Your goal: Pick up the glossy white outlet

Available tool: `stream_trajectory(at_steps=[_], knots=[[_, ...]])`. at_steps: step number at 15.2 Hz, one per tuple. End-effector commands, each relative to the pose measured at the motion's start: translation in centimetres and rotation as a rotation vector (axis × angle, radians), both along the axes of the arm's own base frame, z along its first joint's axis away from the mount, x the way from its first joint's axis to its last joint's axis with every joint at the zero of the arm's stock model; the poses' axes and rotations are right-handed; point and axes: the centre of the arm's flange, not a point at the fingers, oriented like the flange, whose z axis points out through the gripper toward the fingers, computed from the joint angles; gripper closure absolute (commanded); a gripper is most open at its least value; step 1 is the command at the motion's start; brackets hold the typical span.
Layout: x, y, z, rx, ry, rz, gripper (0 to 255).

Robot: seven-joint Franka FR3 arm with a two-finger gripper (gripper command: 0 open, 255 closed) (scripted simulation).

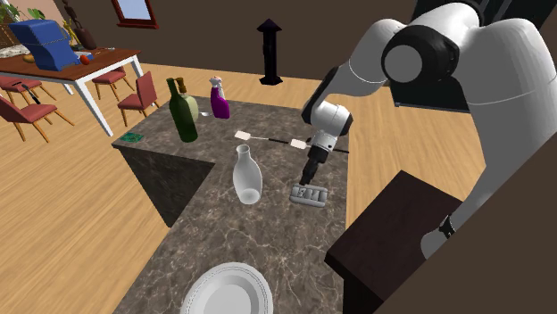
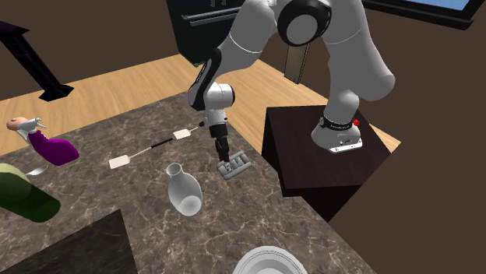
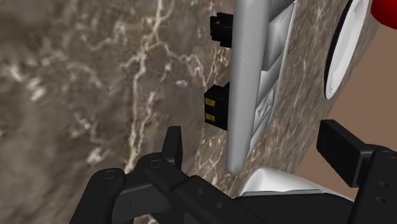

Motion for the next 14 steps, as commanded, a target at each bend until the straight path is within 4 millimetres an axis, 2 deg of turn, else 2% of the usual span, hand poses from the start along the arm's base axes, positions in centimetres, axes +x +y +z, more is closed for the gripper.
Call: stream_trajectory(at_steps=[1,2,11,14], knots=[[0.1,-0.1,-0.4,0.000,0.000,0.000,0],[0.0,-0.1,-0.4,0.000,0.000,0.000,255],[0.1,-0.1,-0.4,0.000,0.000,0.000,255],[0.1,-0.1,1.2,0.000,0.000,0.000,255]])
